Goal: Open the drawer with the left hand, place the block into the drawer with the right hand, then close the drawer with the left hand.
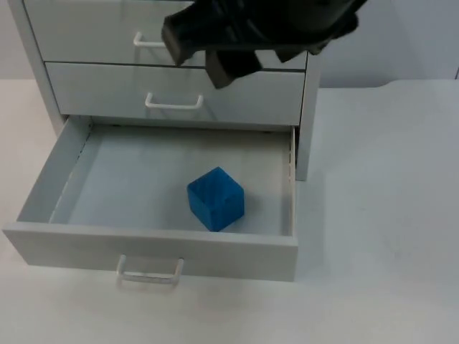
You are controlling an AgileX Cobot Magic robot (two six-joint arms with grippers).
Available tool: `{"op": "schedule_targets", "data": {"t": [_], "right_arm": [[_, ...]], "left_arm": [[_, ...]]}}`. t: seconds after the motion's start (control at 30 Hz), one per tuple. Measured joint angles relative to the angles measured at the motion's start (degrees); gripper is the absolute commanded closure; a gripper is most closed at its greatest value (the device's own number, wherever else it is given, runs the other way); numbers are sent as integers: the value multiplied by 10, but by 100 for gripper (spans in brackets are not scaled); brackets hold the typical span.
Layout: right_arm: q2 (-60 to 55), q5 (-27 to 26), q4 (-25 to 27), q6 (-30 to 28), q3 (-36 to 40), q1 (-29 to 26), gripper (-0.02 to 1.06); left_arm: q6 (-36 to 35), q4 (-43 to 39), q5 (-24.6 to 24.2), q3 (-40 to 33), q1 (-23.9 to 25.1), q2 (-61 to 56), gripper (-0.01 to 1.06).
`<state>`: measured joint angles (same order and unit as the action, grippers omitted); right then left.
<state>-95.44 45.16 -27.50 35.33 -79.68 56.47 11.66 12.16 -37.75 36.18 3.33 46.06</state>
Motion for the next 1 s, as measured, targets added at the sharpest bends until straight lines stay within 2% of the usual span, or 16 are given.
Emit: {"op": "schedule_targets", "data": {"t": [0.43,0.6,0.73,0.77,1.0], "right_arm": [[94,1,10,0,90,-1,46],[145,2,11,0,127,-28,46],[214,2,11,0,184,-90,46],[214,2,11,0,184,-90,46],[317,5,12,-16,246,-192,46]], "left_arm": [[0,0,-7,0,0,0,0],[0,0,-7,0,0,0,0],[0,0,-8,0,0,0,0],[0,0,-8,0,0,0,0],[1,0,-8,0,0,0,0]]}}
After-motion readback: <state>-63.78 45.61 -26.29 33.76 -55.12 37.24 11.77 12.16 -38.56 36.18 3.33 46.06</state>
